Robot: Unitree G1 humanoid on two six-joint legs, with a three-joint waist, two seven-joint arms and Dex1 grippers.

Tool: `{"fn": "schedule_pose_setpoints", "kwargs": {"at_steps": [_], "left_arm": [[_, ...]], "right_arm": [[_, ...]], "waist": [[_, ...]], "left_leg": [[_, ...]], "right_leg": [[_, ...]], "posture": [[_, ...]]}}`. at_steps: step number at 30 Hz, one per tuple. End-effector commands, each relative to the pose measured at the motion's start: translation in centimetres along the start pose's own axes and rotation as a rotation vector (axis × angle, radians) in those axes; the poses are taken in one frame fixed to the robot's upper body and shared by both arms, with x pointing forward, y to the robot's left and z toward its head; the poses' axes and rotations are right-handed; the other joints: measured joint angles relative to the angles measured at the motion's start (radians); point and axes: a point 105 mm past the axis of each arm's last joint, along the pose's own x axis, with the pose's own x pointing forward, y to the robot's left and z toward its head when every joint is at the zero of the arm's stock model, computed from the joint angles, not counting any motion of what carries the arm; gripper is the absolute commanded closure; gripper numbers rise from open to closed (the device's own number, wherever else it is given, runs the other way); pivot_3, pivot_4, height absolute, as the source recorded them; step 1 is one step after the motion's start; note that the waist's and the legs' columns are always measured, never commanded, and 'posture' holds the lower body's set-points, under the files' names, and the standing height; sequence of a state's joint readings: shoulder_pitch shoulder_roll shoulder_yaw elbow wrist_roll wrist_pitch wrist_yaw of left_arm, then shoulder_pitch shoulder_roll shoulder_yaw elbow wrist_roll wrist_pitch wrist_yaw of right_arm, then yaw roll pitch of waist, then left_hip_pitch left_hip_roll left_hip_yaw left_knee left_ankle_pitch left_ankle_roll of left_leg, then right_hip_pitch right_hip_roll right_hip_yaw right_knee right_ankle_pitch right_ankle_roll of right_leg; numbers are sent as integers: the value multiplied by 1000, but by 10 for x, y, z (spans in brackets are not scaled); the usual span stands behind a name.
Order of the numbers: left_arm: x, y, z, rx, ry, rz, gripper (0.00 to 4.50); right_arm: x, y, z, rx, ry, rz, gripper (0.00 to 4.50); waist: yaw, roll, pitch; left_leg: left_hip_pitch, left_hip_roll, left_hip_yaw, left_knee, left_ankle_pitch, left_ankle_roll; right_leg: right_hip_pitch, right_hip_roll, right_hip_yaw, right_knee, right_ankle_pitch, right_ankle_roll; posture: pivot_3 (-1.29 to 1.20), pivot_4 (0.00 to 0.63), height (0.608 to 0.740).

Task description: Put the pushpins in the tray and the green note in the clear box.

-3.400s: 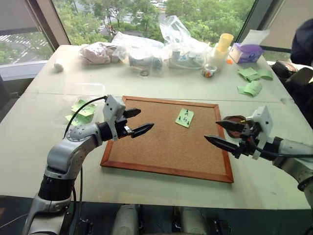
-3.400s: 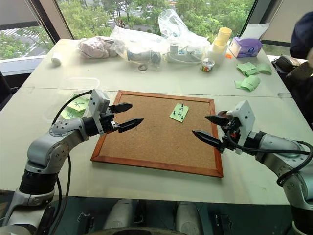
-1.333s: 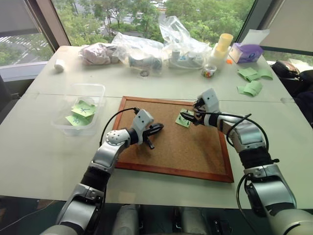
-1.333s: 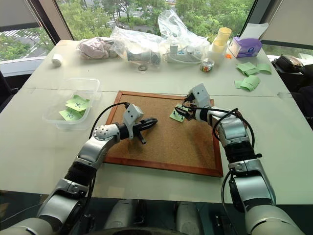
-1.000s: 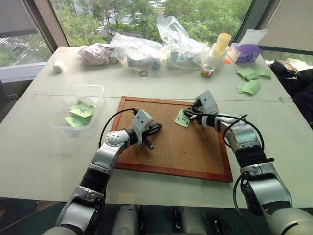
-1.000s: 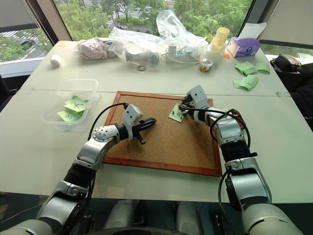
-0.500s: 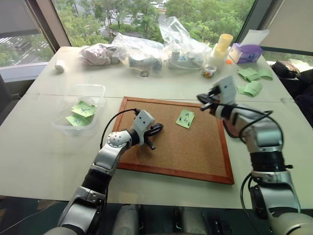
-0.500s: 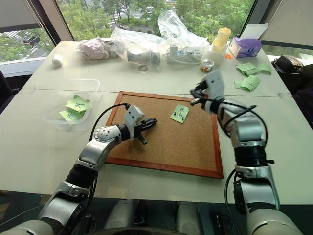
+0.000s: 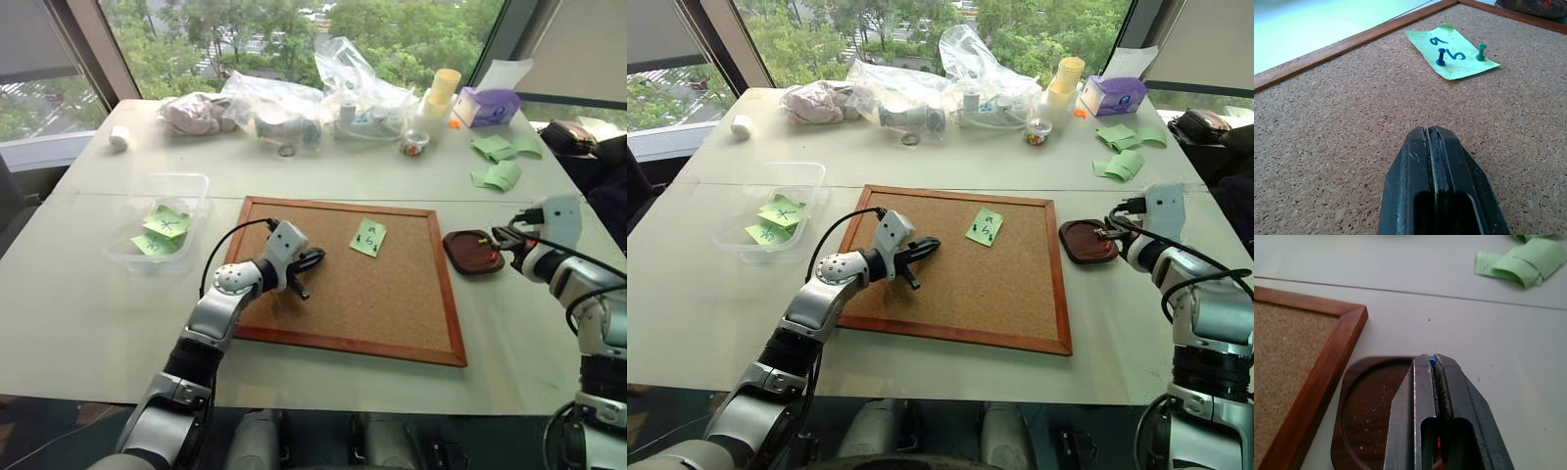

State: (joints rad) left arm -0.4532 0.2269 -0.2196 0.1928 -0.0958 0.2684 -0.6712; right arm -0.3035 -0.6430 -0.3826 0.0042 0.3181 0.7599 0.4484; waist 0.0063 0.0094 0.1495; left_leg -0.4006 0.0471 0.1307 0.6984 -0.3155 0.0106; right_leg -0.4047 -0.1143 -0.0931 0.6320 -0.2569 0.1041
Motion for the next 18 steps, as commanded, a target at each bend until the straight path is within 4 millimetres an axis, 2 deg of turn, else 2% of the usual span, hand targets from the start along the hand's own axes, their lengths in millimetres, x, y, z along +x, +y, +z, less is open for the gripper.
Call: {"fn": "schedule_pose_setpoints", "kwargs": {"at_steps": [1,3,7,8,13,14,16,18], "left_arm": [[1,-6,-24,-22,90,-14,4500],[1,-6,-24,-19,90,-14,4500],[1,-5,-23,-16,87,-13,4500],[1,-5,-23,-14,87,-13,4500],[0,-4,-23,-13,89,-7,4500],[0,-3,-23,-12,89,-7,4500],[-1,-3,-23,-11,90,-6,4500],[-1,-3,-23,-12,89,-4,4500]], "right_arm": [[1,5,9,0,-58,22,4459],[3,9,3,9,-48,38,4459],[6,13,-5,22,-32,50,3291],[7,13,-8,22,-28,50,2653],[9,13,-10,15,-24,47,246],[8,13,-7,14,-33,46,19],[7,15,0,13,-57,53,19],[5,27,12,1,-92,107,19]], "waist": [[-1,0,0],[1,0,0],[4,0,0],[4,0,0],[3,0,0],[3,0,0],[3,0,0],[3,0,0]], "left_leg": [[0,0,0,0,0,0],[0,0,-1,0,0,0],[0,0,-1,0,0,1],[0,0,-1,0,0,1],[0,0,-1,0,0,1],[0,0,-1,0,0,1],[0,0,-1,0,0,1],[0,0,-1,0,0,1]], "right_leg": [[0,0,0,0,0,0],[1,0,0,0,0,0],[1,0,0,0,0,0],[1,0,0,0,0,0],[1,0,0,0,0,0],[1,0,0,0,0,0],[1,0,0,0,0,0],[1,0,0,0,0,0]], "posture": [[0,150,740],[0,150,740],[0,150,740],[0,150,740],[0,150,740],[0,150,740],[0,150,740],[0,150,740]]}}
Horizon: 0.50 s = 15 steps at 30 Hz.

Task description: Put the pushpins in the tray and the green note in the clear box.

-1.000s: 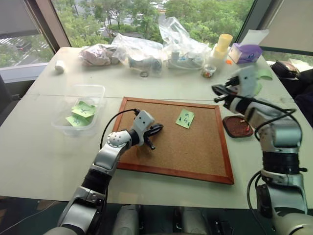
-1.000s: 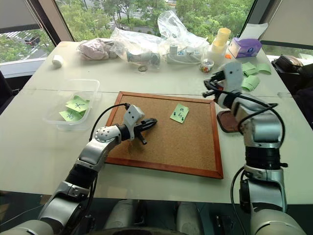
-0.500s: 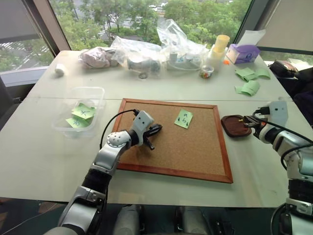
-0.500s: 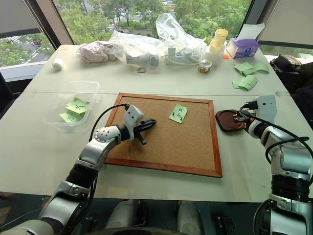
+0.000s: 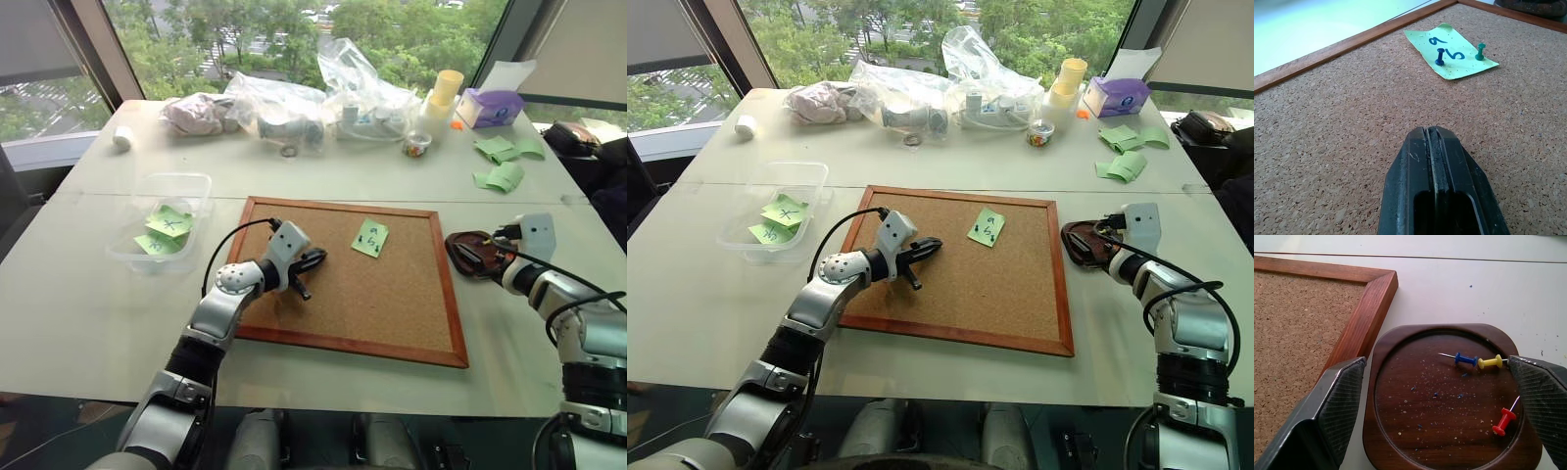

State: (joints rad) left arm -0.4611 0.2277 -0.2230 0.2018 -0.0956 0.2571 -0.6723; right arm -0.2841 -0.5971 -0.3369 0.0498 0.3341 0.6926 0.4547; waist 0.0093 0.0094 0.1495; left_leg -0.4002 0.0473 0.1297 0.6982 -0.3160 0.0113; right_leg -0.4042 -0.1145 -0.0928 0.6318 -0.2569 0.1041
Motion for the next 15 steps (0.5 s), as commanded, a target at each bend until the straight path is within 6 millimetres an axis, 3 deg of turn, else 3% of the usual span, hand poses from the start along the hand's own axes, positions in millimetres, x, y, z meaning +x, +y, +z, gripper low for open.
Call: {"fn": "schedule_pose_setpoints", "kwargs": {"at_steps": [1,4,7,11,15], "left_arm": [[-3,-3,-25,-21,94,0,4500],[-2,-4,-24,-21,92,-2,4500],[-1,-4,-24,-20,91,-3,4500],[1,-3,-22,-17,87,0,4500],[-1,-3,-22,-16,84,5,4500]], "right_arm": [[-5,22,37,-39,-117,89,19],[-2,65,49,-62,-148,237,19],[2,86,53,-71,-157,292,19],[12,128,34,-109,-115,403,19],[19,144,22,-130,-106,439,19]], "waist": [[-1,0,0],[-5,0,0],[-4,0,0],[1,0,0],[1,0,0]], "left_leg": [[0,0,0,0,0,0],[0,0,0,0,0,0],[0,1,-1,0,-2,3],[-1,1,-1,0,-1,2],[-1,0,0,0,-1,2]], "right_leg": [[0,0,0,0,0,0],[0,0,0,0,0,0],[0,0,0,0,0,0],[0,-1,0,-1,0,0],[0,-2,0,0,0,0]], "posture": [[0,150,740],[0,150,740],[0,150,740],[0,150,740],[0,150,740]]}}
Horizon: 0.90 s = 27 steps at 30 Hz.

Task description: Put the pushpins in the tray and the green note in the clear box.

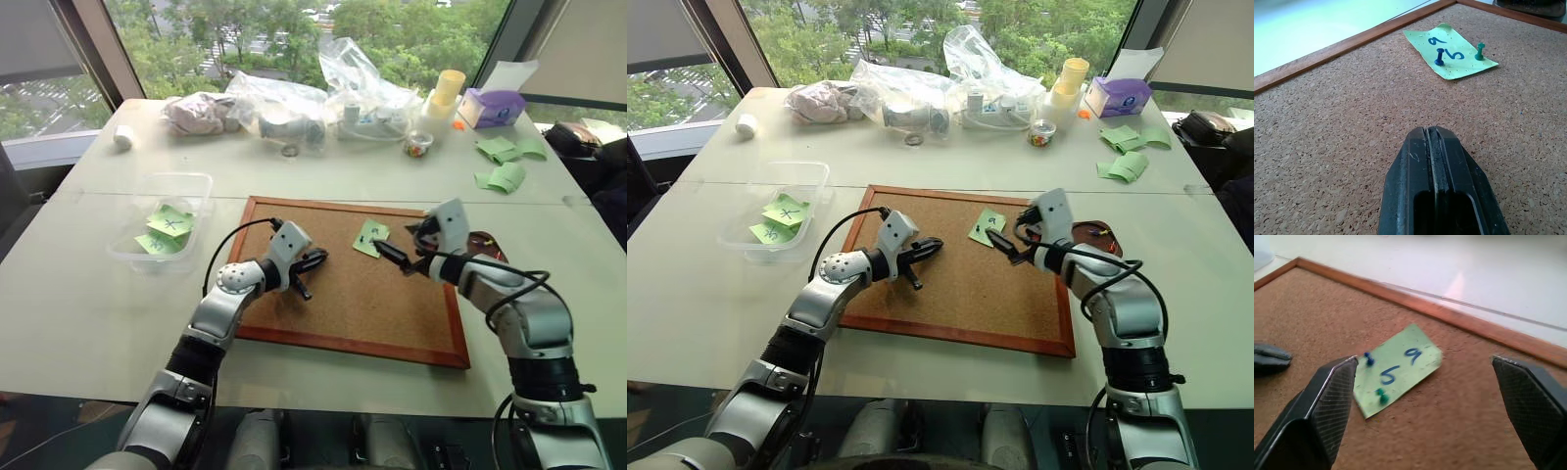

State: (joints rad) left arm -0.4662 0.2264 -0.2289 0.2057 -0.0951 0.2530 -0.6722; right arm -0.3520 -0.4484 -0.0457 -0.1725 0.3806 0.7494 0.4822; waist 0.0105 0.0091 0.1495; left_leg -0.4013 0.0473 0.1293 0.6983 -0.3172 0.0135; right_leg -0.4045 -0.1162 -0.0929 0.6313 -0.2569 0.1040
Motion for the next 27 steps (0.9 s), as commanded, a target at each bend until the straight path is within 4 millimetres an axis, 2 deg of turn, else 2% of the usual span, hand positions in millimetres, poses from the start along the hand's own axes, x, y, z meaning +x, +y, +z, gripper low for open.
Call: {"fn": "schedule_pose_setpoints", "kwargs": {"at_steps": [1,6,9,14,15,16,17,22,27], "left_arm": [[-4,-2,-24,-25,86,13,4500],[-8,-2,-27,-24,93,18,4500],[-9,-1,-27,-21,95,25,4500],[-9,0,-26,-19,94,30,4500],[-9,0,-26,-20,94,31,4500],[-9,0,-26,-20,94,32,4500],[-9,0,-27,-20,95,33,4500],[-9,-1,-28,-24,100,37,4500],[-8,-1,-29,-26,103,35,4500]], "right_arm": [[7,5,2,-50,-34,11,19],[15,7,-8,-88,-14,23,19],[17,5,-14,-90,-2,22,750],[18,4,-24,-127,24,21,3177],[18,4,-25,-137,27,23,3519],[18,4,-25,-142,27,22,4330],[17,4,-24,-151,24,22,4439],[14,2,-15,-166,-3,-8,4439],[9,-7,-5,-113,-28,-58,4439]], "waist": [[-1,0,0],[-8,0,0],[-13,0,0],[-20,0,0],[-21,0,0],[-21,0,0],[-21,0,0],[-21,0,0],[-20,0,0]], "left_leg": [[0,0,0,0,0,0],[0,0,1,0,0,0],[0,0,1,0,0,0],[0,0,1,0,0,-1],[0,0,1,0,0,-1],[1,0,1,0,0,-1],[1,0,1,0,0,-1],[1,0,0,0,0,-1],[1,0,0,0,0,-1]], "right_leg": [[0,0,0,0,0,0],[-1,0,0,0,0,0],[-1,1,0,0,0,0],[0,1,0,0,0,0],[0,1,0,0,0,0],[0,1,0,0,0,0],[0,1,0,0,0,0],[0,0,0,0,0,0],[0,0,0,0,0,0]], "posture": [[0,150,740],[0,150,740],[0,150,740],[0,150,740],[0,150,740],[0,150,740],[0,150,740],[0,150,740],[0,150,740]]}}
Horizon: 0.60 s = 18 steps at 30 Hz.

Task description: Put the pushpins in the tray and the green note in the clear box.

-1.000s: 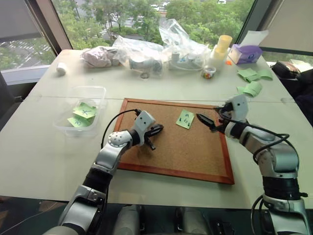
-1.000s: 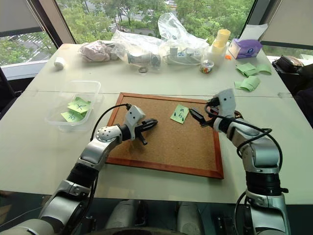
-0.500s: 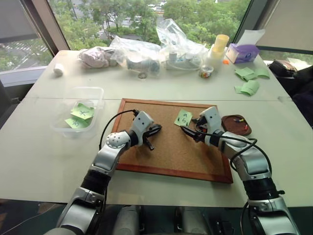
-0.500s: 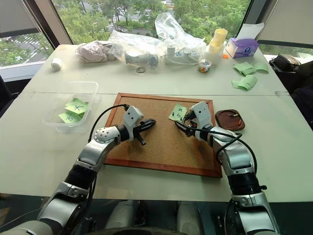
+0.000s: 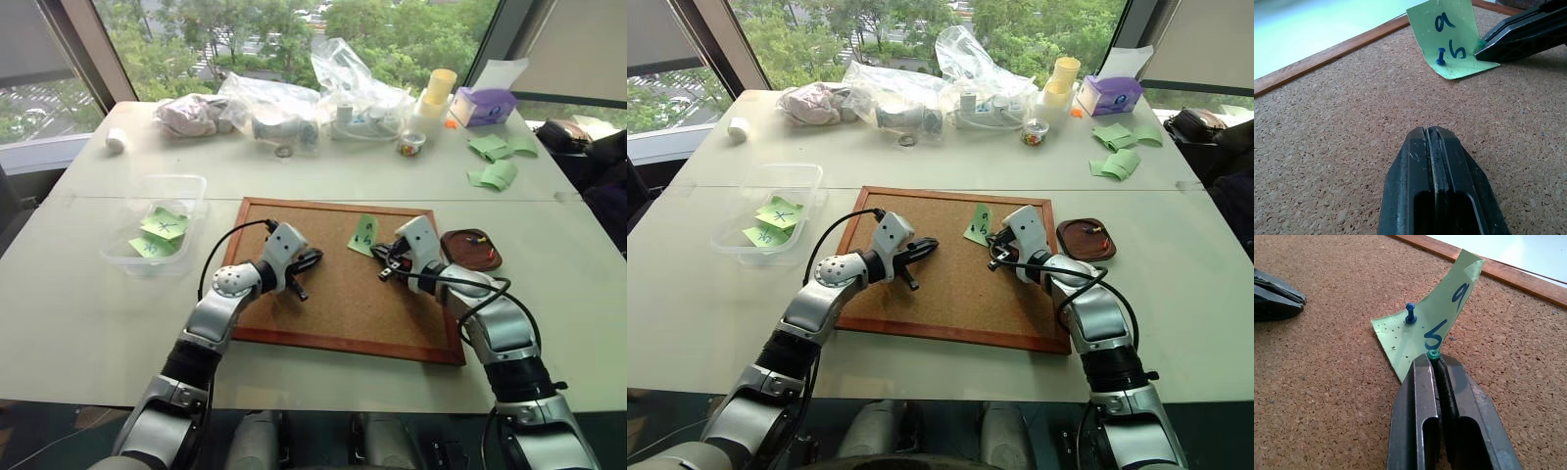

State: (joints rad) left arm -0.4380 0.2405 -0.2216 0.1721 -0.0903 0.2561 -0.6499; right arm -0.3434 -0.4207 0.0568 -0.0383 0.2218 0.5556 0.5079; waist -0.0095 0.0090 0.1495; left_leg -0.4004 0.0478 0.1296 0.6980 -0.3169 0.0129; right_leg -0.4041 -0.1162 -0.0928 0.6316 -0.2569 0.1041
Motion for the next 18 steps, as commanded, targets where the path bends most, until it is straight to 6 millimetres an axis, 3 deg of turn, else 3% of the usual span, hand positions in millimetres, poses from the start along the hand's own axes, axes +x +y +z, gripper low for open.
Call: {"fn": "schedule_pose_setpoints", "kwargs": {"at_steps": [1,6,11,14,17,18], "left_arm": [[-1,-5,-27,-31,100,0,4500],[-1,-7,-27,-33,100,-7,4500],[0,-7,-27,-33,99,-9,4500],[0,-7,-27,-32,99,-8,4500],[0,-7,-27,-31,99,-7,4500],[0,-7,-27,-31,99,-7,4500]], "right_arm": [[-10,-14,20,38,-66,-68,4439],[-15,-25,21,160,-66,-105,4439],[-16,-20,19,111,-50,-67,4439],[-15,-17,19,118,-53,-58,3580],[-15,-18,18,57,-35,-78,2246],[-15,-18,18,38,-34,-75,2246]], "waist": [[1,0,0],[6,0,0],[7,0,0],[9,0,0],[5,0,0],[3,0,0]], "left_leg": [[0,0,0,0,0,0],[-1,0,0,0,0,0],[-1,0,0,0,-1,1],[-1,0,0,0,-1,1],[-1,0,0,0,-1,1],[-1,0,0,0,-1,1]], "right_leg": [[0,0,0,0,0,0],[0,0,0,0,0,0],[0,-1,0,0,0,0],[-1,-1,0,-1,0,0],[-1,-1,0,-1,0,0],[-1,-1,0,0,0,0]], "posture": [[0,150,740],[0,150,740],[0,150,740],[0,150,740],[0,150,740],[0,150,740]]}}
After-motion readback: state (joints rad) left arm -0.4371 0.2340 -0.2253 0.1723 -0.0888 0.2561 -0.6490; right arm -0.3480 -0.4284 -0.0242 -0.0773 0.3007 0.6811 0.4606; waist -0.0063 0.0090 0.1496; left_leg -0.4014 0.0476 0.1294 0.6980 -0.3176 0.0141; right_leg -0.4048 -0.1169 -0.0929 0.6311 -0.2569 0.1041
